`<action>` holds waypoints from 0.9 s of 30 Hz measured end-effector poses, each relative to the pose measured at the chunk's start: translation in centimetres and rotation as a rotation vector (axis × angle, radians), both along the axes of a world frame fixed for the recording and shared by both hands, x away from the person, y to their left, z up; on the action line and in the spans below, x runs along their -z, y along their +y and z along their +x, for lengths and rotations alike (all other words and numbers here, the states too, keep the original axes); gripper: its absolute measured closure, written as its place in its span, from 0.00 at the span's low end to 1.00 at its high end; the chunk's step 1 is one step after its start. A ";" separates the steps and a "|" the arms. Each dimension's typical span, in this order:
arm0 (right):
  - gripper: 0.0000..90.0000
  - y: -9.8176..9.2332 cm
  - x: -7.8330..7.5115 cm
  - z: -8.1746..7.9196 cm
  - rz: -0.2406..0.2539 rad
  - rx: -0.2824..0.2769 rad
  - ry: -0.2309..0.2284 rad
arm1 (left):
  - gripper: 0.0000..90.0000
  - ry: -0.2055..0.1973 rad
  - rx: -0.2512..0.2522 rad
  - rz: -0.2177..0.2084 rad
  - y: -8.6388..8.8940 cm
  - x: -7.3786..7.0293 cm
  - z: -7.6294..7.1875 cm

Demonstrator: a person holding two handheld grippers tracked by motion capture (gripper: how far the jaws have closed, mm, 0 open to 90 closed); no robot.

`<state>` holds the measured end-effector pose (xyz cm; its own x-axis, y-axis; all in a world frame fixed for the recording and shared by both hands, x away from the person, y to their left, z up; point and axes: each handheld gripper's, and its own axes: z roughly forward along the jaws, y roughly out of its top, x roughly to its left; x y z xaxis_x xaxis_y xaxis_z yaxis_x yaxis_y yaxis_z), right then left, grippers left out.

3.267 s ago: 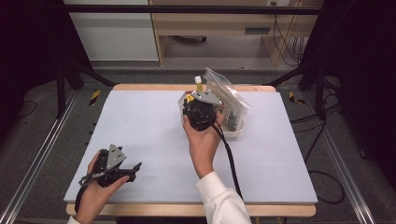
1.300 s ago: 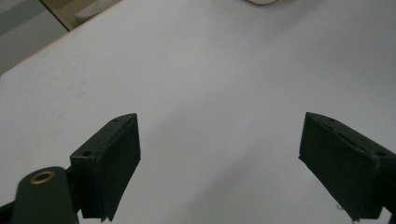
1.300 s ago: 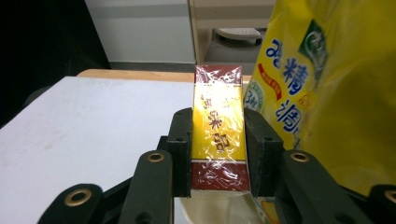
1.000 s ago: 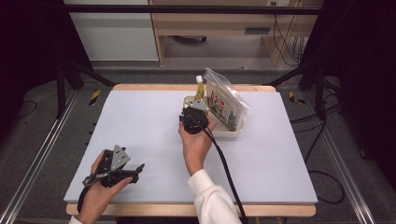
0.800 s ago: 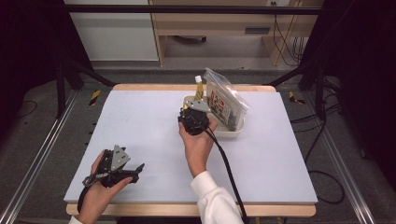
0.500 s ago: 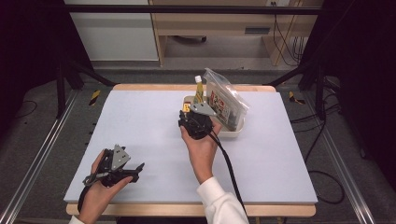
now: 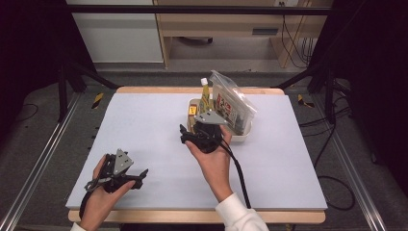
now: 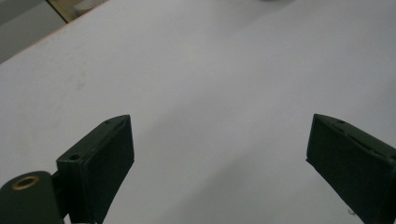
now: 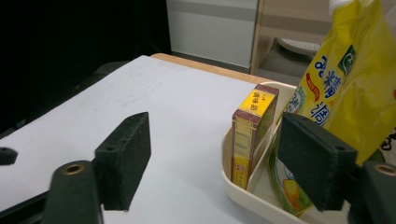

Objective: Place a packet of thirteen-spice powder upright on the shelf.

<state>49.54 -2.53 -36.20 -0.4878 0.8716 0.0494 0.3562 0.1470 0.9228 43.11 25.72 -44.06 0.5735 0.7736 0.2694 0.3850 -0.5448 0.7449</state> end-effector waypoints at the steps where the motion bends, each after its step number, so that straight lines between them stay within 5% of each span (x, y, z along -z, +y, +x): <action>1: 0.26 -0.2 -0.1 -0.1 -0.006 -0.012 -0.004 | 0.07 0.002 0.001 0.000 0.0 0.0 0.0; 6: 0.19 -1.0 -0.3 -0.9 -0.041 -0.035 -0.004 | 0.06 0.003 -0.005 -0.028 0.0 0.2 0.1; 17: 0.10 -2.2 -0.4 -1.9 -0.080 -0.086 -0.011 | 0.06 -0.014 -0.004 -0.018 0.2 0.2 0.0; 27: 0.09 -4.5 0.0 -2.2 -0.104 -0.064 -0.004 | 0.06 -0.023 -0.011 0.001 0.5 0.1 0.0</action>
